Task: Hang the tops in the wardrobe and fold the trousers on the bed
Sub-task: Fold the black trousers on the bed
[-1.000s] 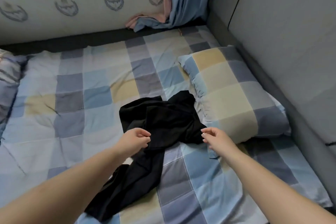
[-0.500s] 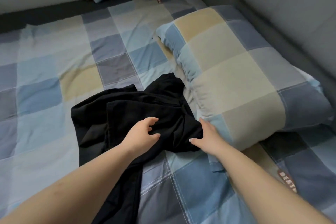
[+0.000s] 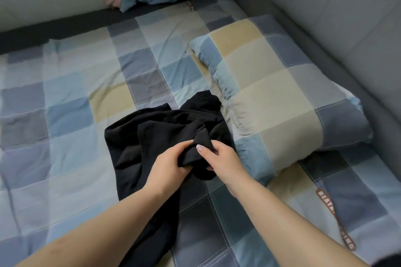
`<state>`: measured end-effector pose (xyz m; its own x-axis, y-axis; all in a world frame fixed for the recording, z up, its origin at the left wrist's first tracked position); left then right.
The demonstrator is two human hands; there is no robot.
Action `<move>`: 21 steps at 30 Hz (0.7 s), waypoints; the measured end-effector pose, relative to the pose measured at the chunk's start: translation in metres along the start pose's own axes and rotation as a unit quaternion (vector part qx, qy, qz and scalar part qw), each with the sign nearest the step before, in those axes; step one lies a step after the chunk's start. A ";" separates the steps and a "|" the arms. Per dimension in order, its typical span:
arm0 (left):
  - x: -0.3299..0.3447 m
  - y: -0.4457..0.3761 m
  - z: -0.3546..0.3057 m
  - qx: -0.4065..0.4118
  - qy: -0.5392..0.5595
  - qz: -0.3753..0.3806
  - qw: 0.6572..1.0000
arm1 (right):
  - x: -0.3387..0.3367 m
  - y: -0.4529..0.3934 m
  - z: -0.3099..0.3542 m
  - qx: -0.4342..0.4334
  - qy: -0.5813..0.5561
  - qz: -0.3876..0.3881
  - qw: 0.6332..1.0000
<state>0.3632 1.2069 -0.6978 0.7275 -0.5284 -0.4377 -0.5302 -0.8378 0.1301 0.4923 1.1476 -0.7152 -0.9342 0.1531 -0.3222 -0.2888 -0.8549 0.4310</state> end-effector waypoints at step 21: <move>-0.341 0.236 -0.206 0.012 0.252 -0.160 0.954 | 0.093 0.261 0.327 -0.259 0.357 -0.118 0.890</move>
<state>0.0800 1.1608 -0.3348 0.9679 -0.2492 0.0324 -0.2504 -0.9674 0.0380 0.2610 1.1004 -0.3570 -0.4366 0.1629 -0.8848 -0.1511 -0.9828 -0.1064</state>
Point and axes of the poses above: each hand's wrist, its own y-axis away from the middle knuckle, its own x-axis out of the palm, z = x × y, the point moved 6 cm from there along -y, towards the middle knuckle, and after that the axes turned 15 degrees about y, right-handed, at the moved point
